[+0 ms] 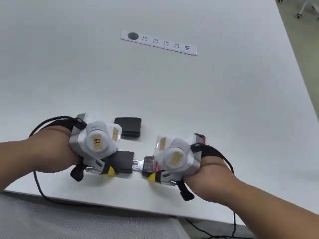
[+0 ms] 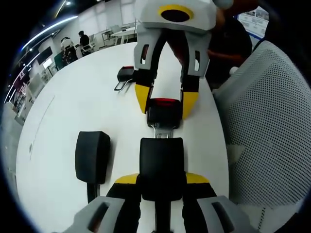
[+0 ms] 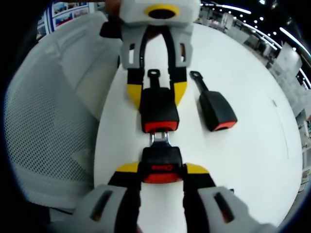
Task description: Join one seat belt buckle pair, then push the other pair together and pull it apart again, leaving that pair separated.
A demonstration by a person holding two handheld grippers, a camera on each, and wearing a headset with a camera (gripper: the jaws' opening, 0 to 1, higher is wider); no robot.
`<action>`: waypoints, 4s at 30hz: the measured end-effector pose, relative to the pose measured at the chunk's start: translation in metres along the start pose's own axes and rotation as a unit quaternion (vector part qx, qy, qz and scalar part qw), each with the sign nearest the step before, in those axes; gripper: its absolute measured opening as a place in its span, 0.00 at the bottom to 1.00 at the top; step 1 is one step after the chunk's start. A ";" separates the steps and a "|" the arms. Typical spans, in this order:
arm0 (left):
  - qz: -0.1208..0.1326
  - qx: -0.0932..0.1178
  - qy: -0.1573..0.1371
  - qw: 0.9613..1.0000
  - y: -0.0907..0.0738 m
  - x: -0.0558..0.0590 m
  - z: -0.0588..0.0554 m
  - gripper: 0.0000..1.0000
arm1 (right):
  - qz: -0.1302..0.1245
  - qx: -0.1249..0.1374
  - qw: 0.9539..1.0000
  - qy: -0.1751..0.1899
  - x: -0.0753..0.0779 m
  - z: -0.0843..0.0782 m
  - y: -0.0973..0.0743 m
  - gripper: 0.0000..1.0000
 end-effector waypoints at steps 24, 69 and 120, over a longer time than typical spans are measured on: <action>0.002 0.002 0.003 1.000 0.002 -0.002 0.001 0.33 | 0.004 -0.012 1.000 -0.019 0.001 0.003 0.001 0.30; -0.002 -0.003 0.016 1.000 0.000 0.000 0.002 0.33 | -0.002 -0.019 1.000 -0.019 0.003 0.016 0.004 0.30; -0.011 -0.012 0.000 1.000 -0.002 -0.004 -0.003 0.34 | 0.025 -0.001 1.000 -0.004 0.000 0.020 0.006 0.34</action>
Point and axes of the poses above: the centre of the closed fingertips' face, and the gripper's own axes: y roughly forward along the fingers, x roughly to its right, z roughly out of its top, the point moved 1 cm from there along -y, roughly backward along the fingers, and after that the axes turned 3 degrees about y, right-handed, at the moved point
